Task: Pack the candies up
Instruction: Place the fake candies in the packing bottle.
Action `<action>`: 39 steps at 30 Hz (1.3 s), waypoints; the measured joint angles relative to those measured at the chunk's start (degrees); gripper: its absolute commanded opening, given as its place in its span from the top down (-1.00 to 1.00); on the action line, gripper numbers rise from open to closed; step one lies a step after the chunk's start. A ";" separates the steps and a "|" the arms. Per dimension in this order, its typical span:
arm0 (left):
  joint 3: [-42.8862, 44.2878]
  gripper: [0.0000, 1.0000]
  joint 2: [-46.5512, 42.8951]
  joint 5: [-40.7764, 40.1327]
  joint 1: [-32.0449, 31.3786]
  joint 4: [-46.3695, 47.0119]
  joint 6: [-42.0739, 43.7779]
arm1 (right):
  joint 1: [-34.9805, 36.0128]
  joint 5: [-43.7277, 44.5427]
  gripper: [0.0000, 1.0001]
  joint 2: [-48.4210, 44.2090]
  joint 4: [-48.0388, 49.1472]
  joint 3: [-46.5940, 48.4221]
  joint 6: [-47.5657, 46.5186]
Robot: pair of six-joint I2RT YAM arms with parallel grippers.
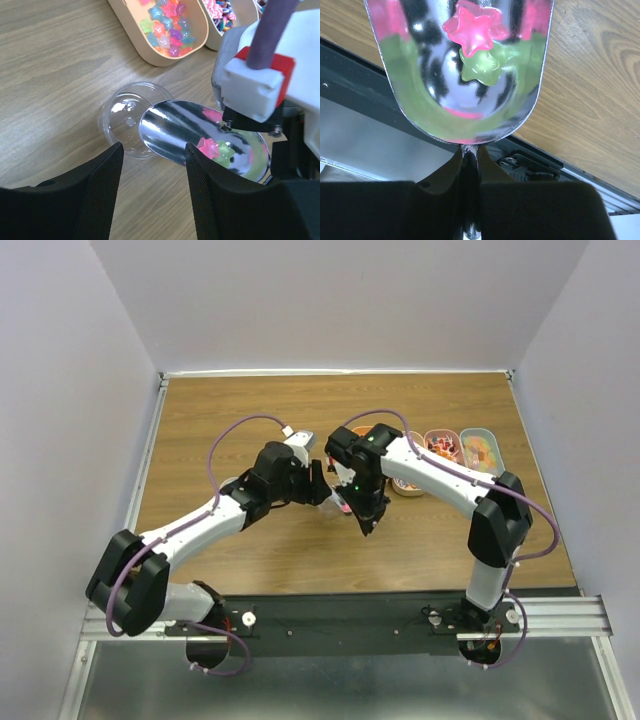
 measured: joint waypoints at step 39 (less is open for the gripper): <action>0.02 -0.18 -5.01 -8.81 -0.31 0.76 -1.53 | 0.61 -0.09 0.99 -2.56 -0.24 -0.81 -0.07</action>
